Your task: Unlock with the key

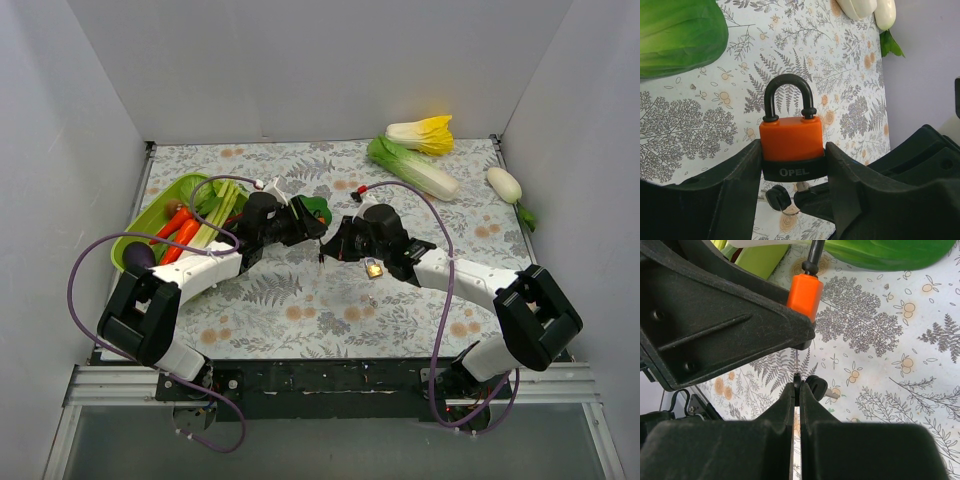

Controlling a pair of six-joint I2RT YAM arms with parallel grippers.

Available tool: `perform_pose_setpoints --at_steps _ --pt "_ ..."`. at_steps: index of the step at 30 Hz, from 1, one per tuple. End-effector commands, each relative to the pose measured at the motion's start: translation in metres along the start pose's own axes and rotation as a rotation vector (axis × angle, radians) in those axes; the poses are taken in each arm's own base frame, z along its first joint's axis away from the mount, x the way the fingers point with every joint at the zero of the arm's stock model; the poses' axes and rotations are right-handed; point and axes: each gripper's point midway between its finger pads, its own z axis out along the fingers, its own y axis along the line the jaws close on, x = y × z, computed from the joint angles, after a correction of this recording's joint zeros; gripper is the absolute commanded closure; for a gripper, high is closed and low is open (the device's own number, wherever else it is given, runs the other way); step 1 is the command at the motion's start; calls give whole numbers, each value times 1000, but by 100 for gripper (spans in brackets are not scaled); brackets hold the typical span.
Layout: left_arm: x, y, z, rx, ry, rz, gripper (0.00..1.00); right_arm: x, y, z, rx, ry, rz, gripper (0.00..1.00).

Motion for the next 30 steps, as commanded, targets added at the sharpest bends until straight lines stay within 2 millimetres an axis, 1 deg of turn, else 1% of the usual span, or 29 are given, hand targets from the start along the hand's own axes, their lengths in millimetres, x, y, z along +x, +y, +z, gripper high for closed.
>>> perform_pose_setpoints --at_steps 1,12,17,18,23,30 --pt "17 -30 -7 96 75 34 100 -72 26 -1 -31 -238 -65 99" --pt "22 -35 -7 112 93 37 100 -85 33 3 -46 -284 -107 99" --pt "23 -38 -7 123 103 35 100 -86 35 2 -56 -296 -138 99" --pt "24 -37 -7 121 106 36 100 -89 32 1 -35 -318 -140 99" --pt "24 -37 -6 123 107 39 100 -90 38 2 -47 -327 -172 99" --pt "28 -41 -7 146 132 18 100 -87 31 8 8 -328 -216 99"
